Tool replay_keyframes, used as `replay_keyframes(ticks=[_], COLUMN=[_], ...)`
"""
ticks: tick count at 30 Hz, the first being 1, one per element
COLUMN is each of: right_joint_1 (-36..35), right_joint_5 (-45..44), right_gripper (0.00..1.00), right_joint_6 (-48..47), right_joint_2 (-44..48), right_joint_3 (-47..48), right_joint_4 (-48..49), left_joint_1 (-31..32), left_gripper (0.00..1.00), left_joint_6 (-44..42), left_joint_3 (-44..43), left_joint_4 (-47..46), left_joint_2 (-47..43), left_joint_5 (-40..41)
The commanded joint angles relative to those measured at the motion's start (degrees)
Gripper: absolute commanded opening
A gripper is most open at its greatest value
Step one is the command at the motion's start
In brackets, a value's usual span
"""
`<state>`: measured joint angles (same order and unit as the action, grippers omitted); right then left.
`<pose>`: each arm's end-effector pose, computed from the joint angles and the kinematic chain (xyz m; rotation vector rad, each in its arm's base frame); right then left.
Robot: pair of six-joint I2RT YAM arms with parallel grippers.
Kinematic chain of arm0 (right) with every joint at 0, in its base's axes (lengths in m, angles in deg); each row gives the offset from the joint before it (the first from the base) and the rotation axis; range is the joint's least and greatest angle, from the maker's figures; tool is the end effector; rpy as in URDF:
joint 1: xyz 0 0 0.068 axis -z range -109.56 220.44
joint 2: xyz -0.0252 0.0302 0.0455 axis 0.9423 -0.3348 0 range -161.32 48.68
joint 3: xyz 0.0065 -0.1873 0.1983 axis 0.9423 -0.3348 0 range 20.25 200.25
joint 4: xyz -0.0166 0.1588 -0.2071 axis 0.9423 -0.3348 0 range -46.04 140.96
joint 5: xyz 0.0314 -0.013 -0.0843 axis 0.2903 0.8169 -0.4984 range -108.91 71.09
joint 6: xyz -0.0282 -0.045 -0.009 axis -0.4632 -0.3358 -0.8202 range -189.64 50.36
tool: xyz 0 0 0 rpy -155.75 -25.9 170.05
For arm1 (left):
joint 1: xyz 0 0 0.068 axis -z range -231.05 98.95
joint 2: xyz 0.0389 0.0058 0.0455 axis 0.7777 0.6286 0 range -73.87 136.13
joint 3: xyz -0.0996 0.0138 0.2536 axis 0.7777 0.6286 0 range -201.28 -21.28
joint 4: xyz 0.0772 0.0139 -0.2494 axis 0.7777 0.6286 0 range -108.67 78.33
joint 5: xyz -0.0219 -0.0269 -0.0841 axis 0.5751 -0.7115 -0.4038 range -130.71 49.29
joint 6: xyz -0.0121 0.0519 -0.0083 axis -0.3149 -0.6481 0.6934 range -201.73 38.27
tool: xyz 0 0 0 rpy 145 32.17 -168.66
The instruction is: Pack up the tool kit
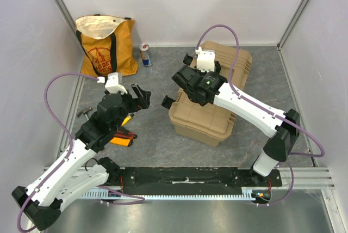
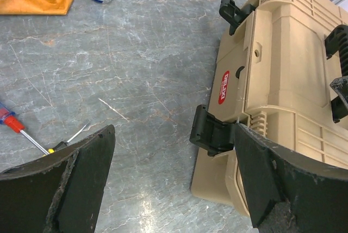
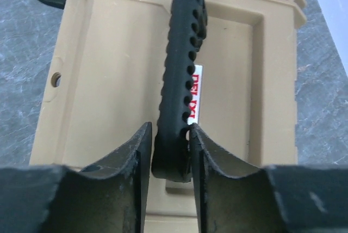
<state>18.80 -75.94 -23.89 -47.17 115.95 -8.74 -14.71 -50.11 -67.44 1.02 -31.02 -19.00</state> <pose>0.2339 0.2473 0.3549 0.1947 2.0673 -0.3211 0.1449 -0.0903 0.3368 -0.1885 1.8532 -0.4779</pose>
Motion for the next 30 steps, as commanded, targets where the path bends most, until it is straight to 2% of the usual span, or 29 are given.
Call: replay_keyframes(ticks=[1, 3, 8, 14, 17, 24, 30], right_joint_1=[-0.39, -0.22, 0.31, 1.8, 2.77, 3.65, 7.94], right_joint_5=[-4.93, -4.75, -1.25, 8.84, 14.66, 16.34, 19.41], right_gripper=[0.32, 0.22, 0.0, 0.0, 0.0, 0.0, 0.0], right_joint_6=[3.03, -0.21, -15.49, -31.58, -34.85, -33.2, -28.45], right_joint_2=[0.14, 0.84, 4.88, 11.38, 13.06, 10.95, 14.99], right_joint_3=[-0.16, -1.12, -7.45, -16.58, -18.88, -15.64, -12.39], right_joint_4=[-2.09, 0.97, 14.67, 31.47, 37.54, 39.4, 38.52], left_joint_1=[-0.48, -0.3, -0.39, -0.48, -0.39, -0.39, -0.39], left_gripper=[0.94, 0.94, 0.94, 0.94, 0.94, 0.94, 0.94], left_joint_6=[-1.65, -1.56, -0.94, -0.33, -0.15, 0.81, 1.17], left_joint_3=[-1.84, -1.75, -1.4, -1.05, -0.87, -0.43, -0.52], left_joint_4=[-0.43, -0.43, -0.17, -0.35, -0.61, -1.4, -1.31], left_joint_2=[-0.31, -0.31, -0.75, -0.58, -0.14, 0.92, 1.71], left_joint_5=[-1.15, -1.24, -1.5, -1.59, -1.68, -2.55, -3.78])
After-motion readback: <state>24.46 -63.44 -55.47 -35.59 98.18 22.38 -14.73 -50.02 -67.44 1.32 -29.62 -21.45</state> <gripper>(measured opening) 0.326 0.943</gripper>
